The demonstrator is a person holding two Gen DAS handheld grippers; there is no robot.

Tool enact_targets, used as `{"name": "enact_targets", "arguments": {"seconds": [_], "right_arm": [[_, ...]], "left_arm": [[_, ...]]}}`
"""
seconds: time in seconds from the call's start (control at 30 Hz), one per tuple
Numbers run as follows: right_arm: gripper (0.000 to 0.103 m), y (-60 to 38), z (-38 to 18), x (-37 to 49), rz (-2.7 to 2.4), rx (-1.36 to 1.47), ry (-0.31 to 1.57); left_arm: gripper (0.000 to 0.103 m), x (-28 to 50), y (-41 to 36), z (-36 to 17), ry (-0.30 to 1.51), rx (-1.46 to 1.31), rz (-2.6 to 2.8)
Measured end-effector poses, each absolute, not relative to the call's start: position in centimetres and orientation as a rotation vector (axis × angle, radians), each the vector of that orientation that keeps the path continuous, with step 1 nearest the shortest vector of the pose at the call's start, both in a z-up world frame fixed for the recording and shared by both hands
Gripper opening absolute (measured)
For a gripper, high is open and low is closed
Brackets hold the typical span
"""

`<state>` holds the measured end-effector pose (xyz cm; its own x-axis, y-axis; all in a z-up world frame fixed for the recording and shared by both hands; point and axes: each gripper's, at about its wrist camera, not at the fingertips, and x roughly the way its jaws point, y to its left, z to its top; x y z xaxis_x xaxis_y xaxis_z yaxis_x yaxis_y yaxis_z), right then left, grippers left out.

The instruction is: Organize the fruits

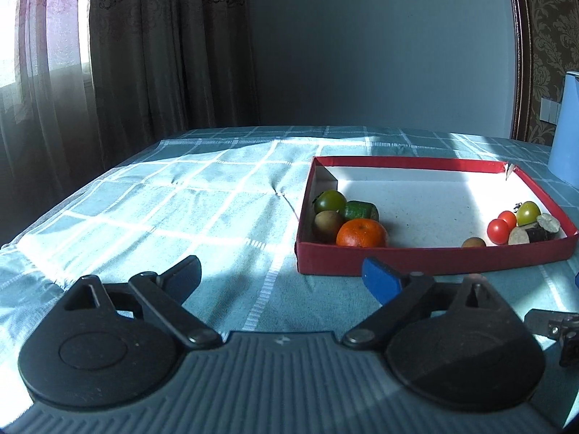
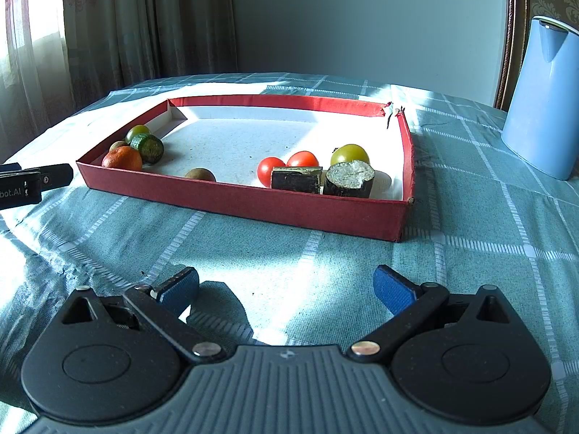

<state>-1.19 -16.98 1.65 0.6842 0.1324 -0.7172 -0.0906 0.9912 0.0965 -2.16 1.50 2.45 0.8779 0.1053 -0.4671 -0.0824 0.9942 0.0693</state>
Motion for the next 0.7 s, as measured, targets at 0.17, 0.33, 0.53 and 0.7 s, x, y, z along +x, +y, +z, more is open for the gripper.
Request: {"name": "enact_targets", "arguments": {"seconds": [0.17, 0.33, 0.53, 0.7], "right_arm": [[0.103, -17.0, 1.7, -1.2, 0.125, 0.055, 0.808], [0.103, -17.0, 1.7, -1.2, 0.125, 0.054, 0.808], [0.103, -17.0, 1.7, -1.2, 0.125, 0.054, 0.808], [0.103, -17.0, 1.7, -1.2, 0.125, 0.054, 0.808]], "left_arm": [[0.103, -2.6, 2.9, 2.0, 0.518, -0.015, 0.103], [0.103, -3.0, 2.6, 2.2, 0.499, 0.013, 0.104], [0.103, -3.3, 1.4, 2.7, 0.483, 0.039, 0.086], [0.103, -3.5, 0.3, 3.2, 0.476, 0.041, 0.048]]}}
